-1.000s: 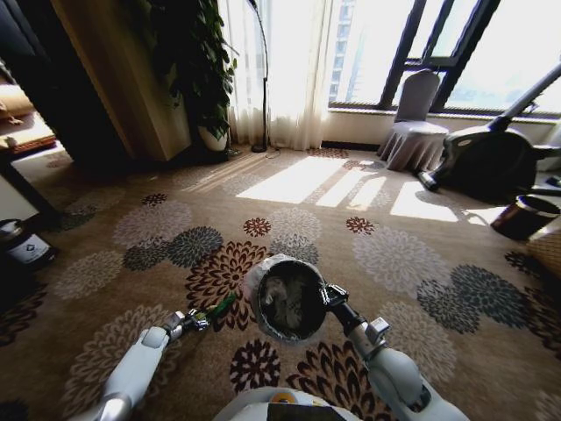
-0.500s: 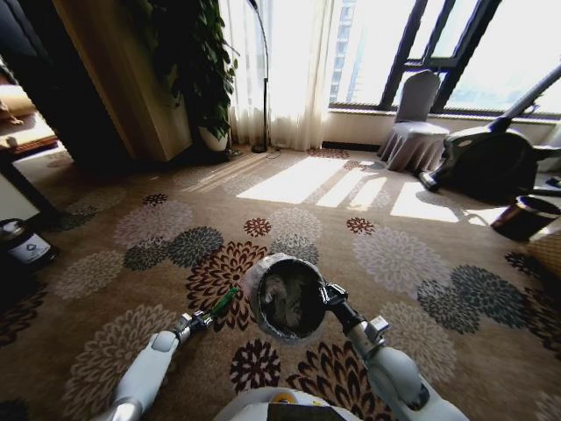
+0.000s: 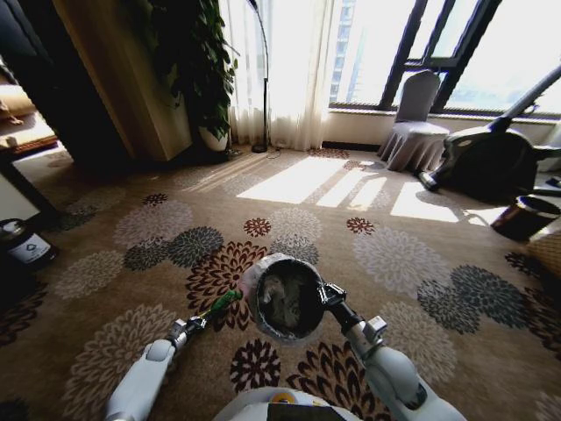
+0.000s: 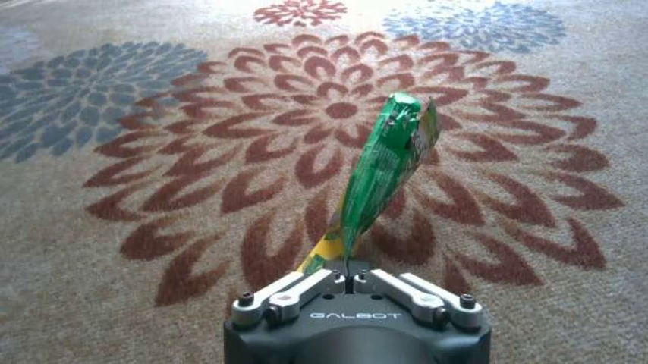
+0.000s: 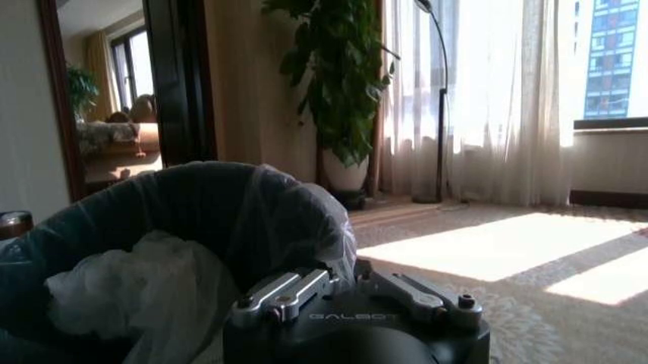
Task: Pick up the trash from the ground and place it into the trash bin.
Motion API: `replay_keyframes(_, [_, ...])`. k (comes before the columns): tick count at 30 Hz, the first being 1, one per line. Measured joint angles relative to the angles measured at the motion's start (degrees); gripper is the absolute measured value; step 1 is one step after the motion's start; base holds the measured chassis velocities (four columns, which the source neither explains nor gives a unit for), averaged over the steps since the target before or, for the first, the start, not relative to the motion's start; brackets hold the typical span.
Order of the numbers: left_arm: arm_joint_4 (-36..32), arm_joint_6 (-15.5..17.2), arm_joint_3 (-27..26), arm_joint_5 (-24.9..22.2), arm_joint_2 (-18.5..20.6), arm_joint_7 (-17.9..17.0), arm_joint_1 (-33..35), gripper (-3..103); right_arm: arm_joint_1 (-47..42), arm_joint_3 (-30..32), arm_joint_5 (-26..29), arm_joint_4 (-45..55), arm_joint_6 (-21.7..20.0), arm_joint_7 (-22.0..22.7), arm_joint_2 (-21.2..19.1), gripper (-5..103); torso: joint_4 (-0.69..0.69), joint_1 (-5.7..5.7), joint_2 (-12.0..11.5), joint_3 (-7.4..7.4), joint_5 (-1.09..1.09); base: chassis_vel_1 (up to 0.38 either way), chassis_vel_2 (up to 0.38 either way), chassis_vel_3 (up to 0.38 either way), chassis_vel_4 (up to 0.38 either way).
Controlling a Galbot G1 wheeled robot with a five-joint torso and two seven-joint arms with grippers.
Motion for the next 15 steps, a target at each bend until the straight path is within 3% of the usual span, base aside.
replay_keyframes(5, [-5.9,-0.2,-0.3,-5.2,1.6,0.2,3.2,0,0.6,-0.4,0.0,-0.6,0.2,-0.1,0.1,4,-0.01,0.0,0.0,0.0,0.02,0.0,0.0,0.0,0.0])
replay_keyframes(9, [-10.1,-3.1,-1.3,-6.5,3.5,1.2,5.6,0,1.6,-0.9,0.1,-1.5,0.4,-0.3,0.2,4,0.0,0.0,0.0,0.0,0.01,0.0,0.0,0.0,0.0])
replay_keyframes(10, [-12.9,-5.8,-2.2,-7.7,4.7,1.6,7.1,0,2.5,-1.2,0.2,-2.4,0.5,-0.7,0.3,4,0.0,0.0,0.0,0.0,0.0,0.0,0.0,0.0,0.0])
replay_keyframes(15, [-21.8,-7.7,-3.4,-13.0,7.3,1.6,10.7,0,4.2,-1.0,-0.3,-5.1,1.1,-2.2,1.1,4,0.07,0.0,0.0,0.0,0.04,0.0,0.0,0.0,0.0])
